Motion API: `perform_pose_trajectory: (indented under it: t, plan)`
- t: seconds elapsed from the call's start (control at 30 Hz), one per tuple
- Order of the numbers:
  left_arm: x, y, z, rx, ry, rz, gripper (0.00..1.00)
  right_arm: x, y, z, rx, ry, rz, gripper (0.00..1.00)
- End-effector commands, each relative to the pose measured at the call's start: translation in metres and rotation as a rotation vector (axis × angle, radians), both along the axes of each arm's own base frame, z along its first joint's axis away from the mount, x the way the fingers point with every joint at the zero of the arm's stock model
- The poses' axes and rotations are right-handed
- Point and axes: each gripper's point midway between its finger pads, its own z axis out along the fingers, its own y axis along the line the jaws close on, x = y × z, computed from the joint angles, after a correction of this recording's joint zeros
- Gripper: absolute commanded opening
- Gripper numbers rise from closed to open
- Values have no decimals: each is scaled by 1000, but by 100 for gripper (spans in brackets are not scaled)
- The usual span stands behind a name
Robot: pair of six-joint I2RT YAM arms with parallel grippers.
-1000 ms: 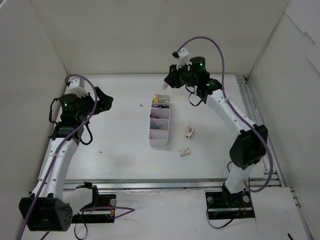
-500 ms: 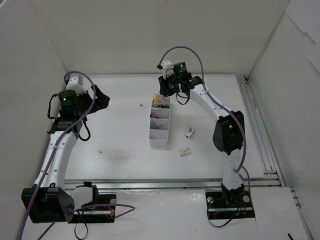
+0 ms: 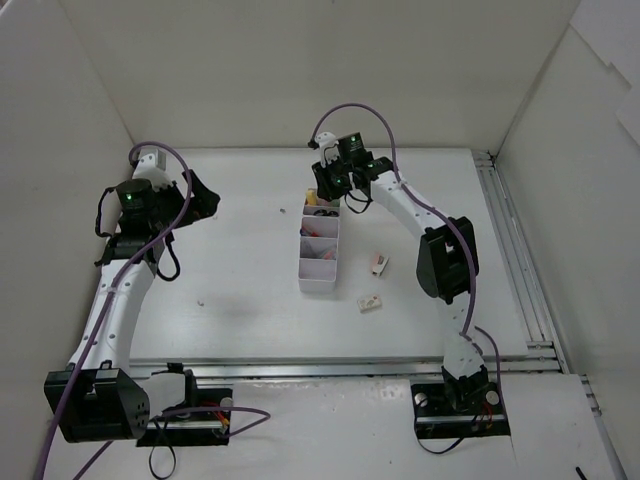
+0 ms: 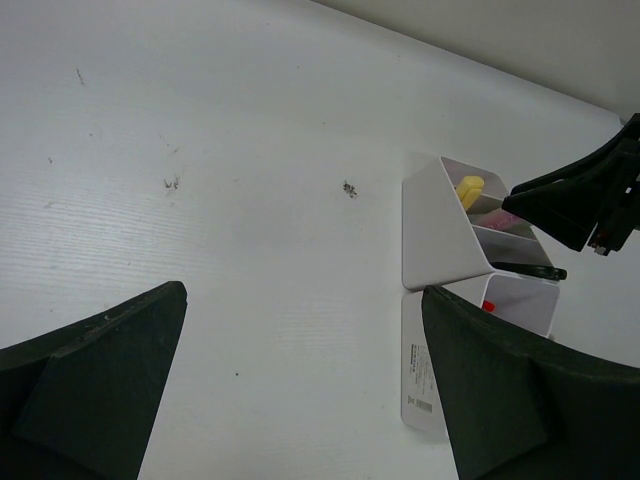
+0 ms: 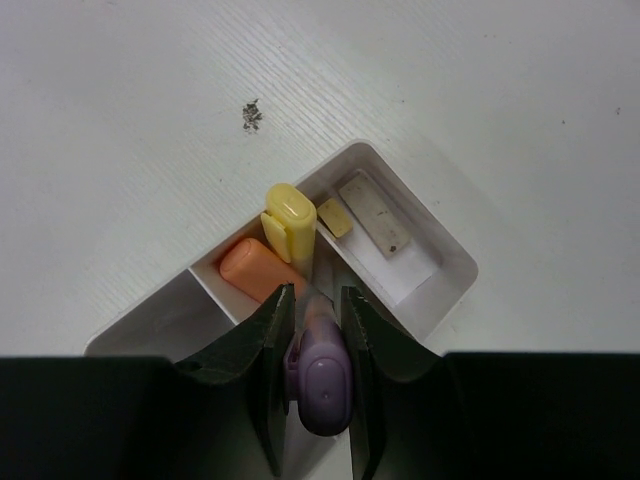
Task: Sort the stationery into containers
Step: Place the pen in the storage box.
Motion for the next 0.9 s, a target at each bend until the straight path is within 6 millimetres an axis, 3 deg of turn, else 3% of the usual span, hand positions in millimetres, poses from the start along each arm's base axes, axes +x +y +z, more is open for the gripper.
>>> perform_pose_trajectory:
  t: [0.0, 0.13, 0.17, 0.33, 0.77, 0.8, 0.83, 0.87]
  plan:
    - [4, 2, 37, 16, -114, -5, 99, 9, 11, 16, 14, -61, 10, 11]
    - [2, 2, 37, 15, -116, -4, 99, 5, 15, 12, 20, -44, 25, 25]
    - [2, 2, 38, 16, -117, -3, 99, 3, 17, 10, 19, -40, 32, 42]
    - [-1, 2, 39, 14, -120, -4, 99, -1, 21, 21, 41, -47, 47, 59]
    - [-13, 3, 45, 24, -144, 3, 100, -3, 20, 73, 96, -122, 7, 78]
    - [-13, 3, 46, 26, -146, 1, 100, -4, 19, 74, 101, -122, -2, 84]
    - [-13, 2, 48, 25, -151, -5, 99, -5, 20, 77, 102, -128, -4, 98]
    - [-13, 1, 47, 23, -148, -9, 99, -2, 15, 84, 102, -144, -25, 98]
